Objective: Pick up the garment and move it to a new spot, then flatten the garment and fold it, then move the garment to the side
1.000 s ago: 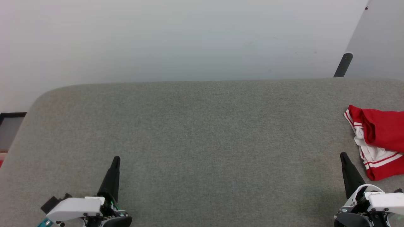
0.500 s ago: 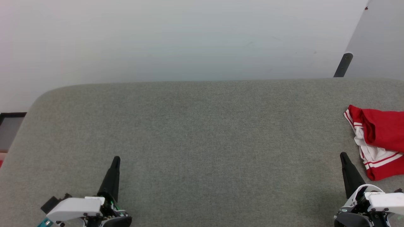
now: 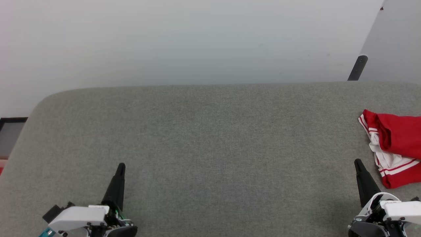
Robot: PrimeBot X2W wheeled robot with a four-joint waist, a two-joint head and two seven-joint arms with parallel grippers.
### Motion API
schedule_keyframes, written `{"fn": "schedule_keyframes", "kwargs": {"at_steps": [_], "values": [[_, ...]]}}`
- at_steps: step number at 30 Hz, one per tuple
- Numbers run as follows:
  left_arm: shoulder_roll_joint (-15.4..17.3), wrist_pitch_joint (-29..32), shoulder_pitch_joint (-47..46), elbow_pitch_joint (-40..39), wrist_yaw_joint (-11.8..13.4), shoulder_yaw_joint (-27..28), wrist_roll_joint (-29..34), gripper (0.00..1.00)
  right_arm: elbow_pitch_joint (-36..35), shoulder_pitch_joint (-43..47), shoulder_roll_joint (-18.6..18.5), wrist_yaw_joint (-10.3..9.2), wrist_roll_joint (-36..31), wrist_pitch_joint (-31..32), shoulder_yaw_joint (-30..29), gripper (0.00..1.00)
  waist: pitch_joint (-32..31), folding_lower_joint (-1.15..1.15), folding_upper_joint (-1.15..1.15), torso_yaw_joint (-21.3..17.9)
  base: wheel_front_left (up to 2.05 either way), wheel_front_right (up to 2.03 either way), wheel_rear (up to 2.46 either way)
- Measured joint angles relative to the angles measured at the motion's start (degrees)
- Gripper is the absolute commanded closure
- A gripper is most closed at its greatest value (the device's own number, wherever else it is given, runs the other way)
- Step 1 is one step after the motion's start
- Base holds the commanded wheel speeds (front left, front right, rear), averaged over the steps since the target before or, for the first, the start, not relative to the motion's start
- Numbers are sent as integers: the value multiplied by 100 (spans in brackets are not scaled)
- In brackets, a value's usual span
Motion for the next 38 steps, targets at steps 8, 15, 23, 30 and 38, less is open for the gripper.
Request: {"fn": "schedule_keyframes", "kwargs": {"at_steps": [8, 15, 23, 30, 38], "values": [[0, 0, 0, 0, 0, 0, 0, 100, 0, 0, 0, 0, 0, 0, 0, 100, 0, 0, 0, 0, 0, 0, 0], [0, 0, 0, 0, 0, 0, 0, 100, 0, 0, 0, 0, 0, 0, 0, 100, 0, 0, 0, 0, 0, 0, 0], [0, 0, 0, 0, -1, 0, 0, 100, 0, 0, 0, 0, 0, 0, 0, 100, 0, -1, 0, 0, 0, 0, 0], [0, 0, 0, 0, -1, 0, 0, 100, 0, 0, 0, 0, 0, 0, 0, 100, 0, 0, 0, 0, 0, 0, 0], [0, 0, -1, 0, -1, 0, 0, 100, 0, 0, 0, 0, 0, 0, 0, 100, 0, 0, 0, 0, 0, 0, 0]]}}
